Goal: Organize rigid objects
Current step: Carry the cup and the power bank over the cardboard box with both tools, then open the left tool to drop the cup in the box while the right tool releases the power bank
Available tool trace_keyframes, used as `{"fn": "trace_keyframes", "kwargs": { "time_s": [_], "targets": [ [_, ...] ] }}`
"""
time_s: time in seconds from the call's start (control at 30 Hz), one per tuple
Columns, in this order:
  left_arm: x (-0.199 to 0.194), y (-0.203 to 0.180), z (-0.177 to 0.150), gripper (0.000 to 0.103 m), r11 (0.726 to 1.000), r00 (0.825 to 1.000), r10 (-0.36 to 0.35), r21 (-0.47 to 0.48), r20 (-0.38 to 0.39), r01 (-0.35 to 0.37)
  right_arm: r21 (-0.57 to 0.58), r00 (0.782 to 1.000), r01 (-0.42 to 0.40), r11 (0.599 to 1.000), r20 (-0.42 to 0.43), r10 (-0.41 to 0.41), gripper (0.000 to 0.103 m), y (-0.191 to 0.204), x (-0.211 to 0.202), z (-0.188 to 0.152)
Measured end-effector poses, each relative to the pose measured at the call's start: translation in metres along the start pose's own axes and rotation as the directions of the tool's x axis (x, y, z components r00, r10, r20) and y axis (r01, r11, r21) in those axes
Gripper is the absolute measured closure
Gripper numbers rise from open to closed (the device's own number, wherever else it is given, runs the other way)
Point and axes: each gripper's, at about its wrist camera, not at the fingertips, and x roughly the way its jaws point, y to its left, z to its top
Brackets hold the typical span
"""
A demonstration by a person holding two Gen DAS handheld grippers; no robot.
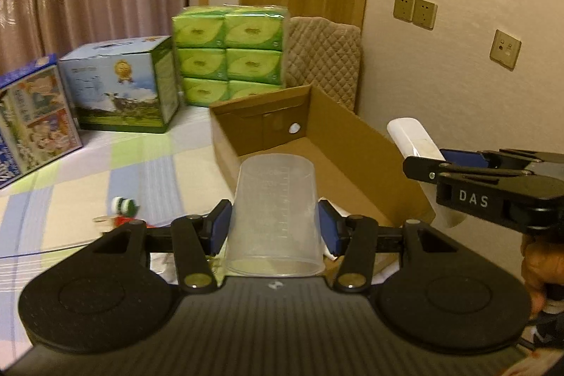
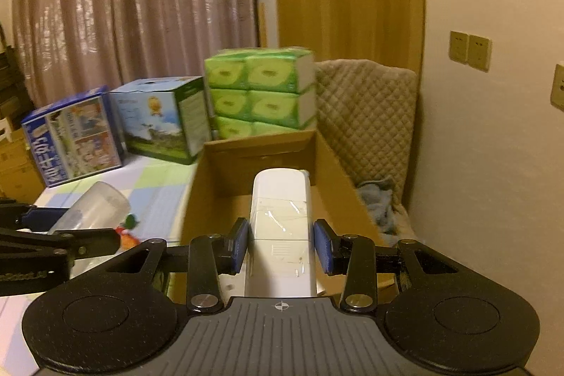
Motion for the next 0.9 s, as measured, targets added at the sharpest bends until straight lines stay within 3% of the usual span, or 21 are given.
{"fn": "trace_keyframes", "kwargs": {
  "time_s": [0.4, 0.9],
  "targets": [
    [0.063, -0.026, 0.021, 0.055, 0.999, 0.998, -0.053, 0.008, -0.038, 0.053, 0.039, 0.998, -0.013, 0.999, -0.063, 0.015, 0.066, -0.039, 0.05, 0.009],
    [0.106, -0.025, 0.009, 0.055, 0.997, 0.991, -0.083, -0.019, -0.107, 0.081, 0.069, 0.994, -0.013, 0.998, -0.106, 0.02, 0.066, -0.049, 0.081, 0.005]
  ]
}}
